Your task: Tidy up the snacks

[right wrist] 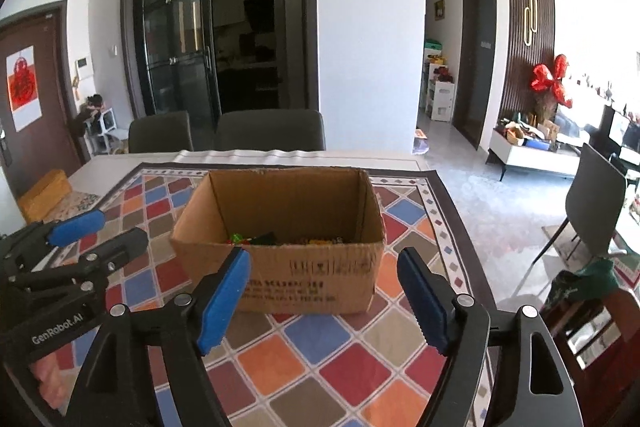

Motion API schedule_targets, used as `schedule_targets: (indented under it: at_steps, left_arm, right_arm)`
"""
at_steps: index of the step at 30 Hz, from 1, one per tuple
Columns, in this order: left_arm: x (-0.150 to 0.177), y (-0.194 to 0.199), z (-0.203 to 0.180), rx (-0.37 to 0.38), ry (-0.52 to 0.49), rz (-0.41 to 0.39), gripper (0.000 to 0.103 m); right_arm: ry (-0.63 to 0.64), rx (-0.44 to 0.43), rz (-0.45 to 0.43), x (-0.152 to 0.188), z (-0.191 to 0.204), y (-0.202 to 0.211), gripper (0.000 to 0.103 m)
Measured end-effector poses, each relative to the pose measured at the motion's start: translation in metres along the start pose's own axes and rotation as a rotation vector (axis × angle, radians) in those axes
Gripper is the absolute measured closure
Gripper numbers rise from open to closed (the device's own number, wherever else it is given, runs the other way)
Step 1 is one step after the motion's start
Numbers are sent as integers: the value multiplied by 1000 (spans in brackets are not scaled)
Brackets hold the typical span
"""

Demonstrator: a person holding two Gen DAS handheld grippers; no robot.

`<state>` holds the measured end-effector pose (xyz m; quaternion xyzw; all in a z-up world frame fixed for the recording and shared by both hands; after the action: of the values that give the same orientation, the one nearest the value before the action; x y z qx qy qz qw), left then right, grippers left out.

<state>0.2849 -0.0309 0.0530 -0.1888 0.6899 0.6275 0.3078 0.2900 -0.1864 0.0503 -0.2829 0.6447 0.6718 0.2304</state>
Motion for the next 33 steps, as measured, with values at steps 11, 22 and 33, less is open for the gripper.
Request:
schedule_targets:
  at_steps: [11,22,33]
  left_arm:
    - [27,35,-9,-38,-24,-59,22]
    - [49,59,-8,-37,-3,-98,11]
    - [60,73,-8,-40,0,-117,4]
  right_arm:
    - [-44,1,-16,36,-8,29,19]
    - [-31,34,-60,61,-7,56,19]
    - [-45,20,-82,71,-10,70,19]
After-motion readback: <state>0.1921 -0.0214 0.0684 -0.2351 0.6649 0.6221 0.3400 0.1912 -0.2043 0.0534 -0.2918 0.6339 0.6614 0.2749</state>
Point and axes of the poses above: each gripper's, at about its wrist camera, not at the fingertips, and y roughly against the way its jaws point, z to its left, x to its underside, the point moved 6 cm from there along -y, roughly the way its jaws point, and after that the axes turned 15 degrees about z, right-handed, at the moved point
